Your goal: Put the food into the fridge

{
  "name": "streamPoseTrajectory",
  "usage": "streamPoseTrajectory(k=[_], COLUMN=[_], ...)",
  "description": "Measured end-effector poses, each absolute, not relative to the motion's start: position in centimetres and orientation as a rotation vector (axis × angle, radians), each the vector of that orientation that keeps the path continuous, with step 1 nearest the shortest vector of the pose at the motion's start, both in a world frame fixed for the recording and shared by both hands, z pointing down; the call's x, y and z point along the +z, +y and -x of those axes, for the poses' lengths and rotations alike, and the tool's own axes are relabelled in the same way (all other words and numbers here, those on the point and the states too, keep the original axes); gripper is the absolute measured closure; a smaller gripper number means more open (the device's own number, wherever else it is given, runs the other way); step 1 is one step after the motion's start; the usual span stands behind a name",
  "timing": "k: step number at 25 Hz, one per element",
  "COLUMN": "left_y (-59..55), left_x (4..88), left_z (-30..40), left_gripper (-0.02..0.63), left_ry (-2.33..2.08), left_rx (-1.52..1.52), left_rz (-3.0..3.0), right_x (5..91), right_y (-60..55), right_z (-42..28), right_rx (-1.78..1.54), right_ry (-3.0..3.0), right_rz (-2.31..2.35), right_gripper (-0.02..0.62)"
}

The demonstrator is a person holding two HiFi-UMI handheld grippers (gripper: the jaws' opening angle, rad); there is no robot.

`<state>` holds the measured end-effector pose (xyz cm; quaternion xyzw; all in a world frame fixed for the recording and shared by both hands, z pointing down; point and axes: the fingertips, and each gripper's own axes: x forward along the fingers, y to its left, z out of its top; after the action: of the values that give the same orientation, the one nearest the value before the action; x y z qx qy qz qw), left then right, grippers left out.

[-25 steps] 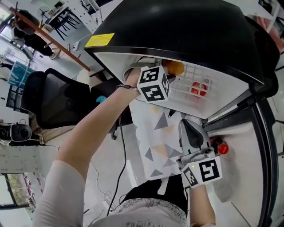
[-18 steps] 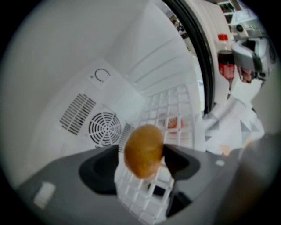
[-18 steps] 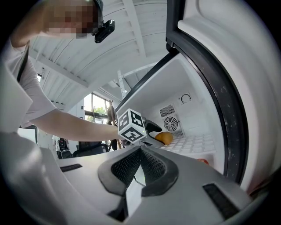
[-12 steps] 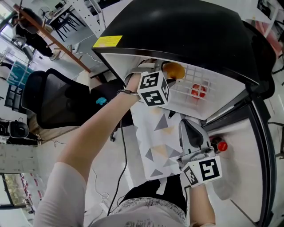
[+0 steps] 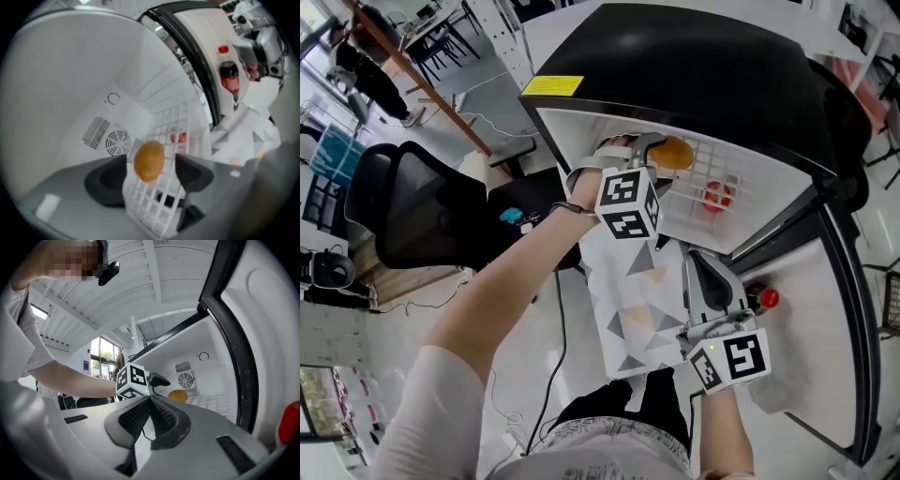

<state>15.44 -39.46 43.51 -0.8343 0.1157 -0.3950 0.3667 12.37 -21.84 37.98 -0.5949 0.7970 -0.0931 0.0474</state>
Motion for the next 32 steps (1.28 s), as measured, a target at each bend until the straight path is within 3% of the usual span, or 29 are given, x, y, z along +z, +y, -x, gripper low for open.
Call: streamPoseTrajectory(k=[12, 32], left_y=[-34.7, -26.1], left_x=[40.4, 34.9], left_z=[-13.3, -7.6], left_gripper=[0.299, 0.501], left_ry=[0.304, 0.514], left_rx=[-0.945, -0.773], left_rz=[2.12, 2.211], right_x=[34.7, 32.4], right_y=[-19.4, -16.2], right_z=[-10.6, -11.0], right_rx=[-0.198, -0.149], right_ry=[2.428, 2.458], right_rz=[1.841, 1.9], right_gripper=[0.603, 0.603])
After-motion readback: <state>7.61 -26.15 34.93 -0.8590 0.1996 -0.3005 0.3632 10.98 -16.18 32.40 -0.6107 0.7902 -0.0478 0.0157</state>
